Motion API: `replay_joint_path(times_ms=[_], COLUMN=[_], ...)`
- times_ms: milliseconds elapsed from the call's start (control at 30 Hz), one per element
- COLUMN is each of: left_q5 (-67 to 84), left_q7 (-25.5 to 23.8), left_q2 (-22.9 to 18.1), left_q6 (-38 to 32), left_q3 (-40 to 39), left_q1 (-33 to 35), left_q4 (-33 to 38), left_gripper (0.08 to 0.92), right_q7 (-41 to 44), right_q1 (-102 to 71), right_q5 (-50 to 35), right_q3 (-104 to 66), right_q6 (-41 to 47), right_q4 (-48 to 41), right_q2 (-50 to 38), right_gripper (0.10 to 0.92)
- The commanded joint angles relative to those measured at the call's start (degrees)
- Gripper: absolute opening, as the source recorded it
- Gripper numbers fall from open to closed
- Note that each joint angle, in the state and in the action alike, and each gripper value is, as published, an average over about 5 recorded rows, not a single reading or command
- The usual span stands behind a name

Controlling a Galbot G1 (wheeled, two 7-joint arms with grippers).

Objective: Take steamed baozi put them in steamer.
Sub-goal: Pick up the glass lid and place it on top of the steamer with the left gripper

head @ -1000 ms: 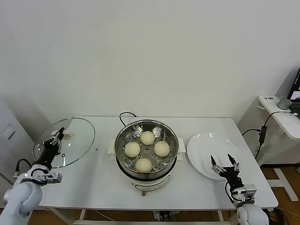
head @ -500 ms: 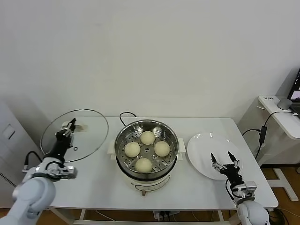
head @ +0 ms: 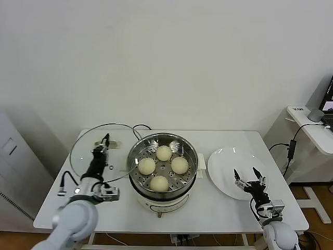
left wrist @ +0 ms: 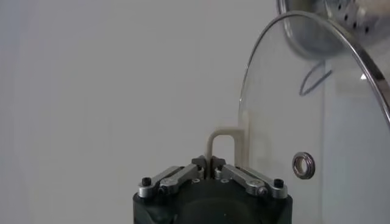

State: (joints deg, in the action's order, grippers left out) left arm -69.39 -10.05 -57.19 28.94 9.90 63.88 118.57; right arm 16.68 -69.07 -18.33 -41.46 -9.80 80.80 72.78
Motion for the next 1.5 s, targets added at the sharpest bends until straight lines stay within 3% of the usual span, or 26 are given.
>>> replay_joint_path(times_ms=[33, 433, 1500], left_q5=[-6.9, -8.3, -9.5], left_q7=[-3.3, -3.8, -3.2], left_q2=[-6.4, -9.9, -13.4], left_q6=[6.8, 6.3, 4.2], left_q3=[-12.6, -17.2, -22.2], left_q1=[-5.9, -8.8, -11.2], left_q4=[-0.4, -2.7, -8.2], left_gripper=[0.109, 0.109, 0.109], right_q7=[0.0, 0.0, 0.1], right_q1=[0.0, -0.3, -0.7], right_q5=[0.0, 0.1, 0.1], right_q3=[0.1, 0.1, -0.3], right_q6=[0.0, -0.1, -0.1], right_q4=[-0.1, -0.3, -0.5], right_q2=[-0.1, 0.5, 1.0], right_gripper=[0.823, 0.823, 0.823])
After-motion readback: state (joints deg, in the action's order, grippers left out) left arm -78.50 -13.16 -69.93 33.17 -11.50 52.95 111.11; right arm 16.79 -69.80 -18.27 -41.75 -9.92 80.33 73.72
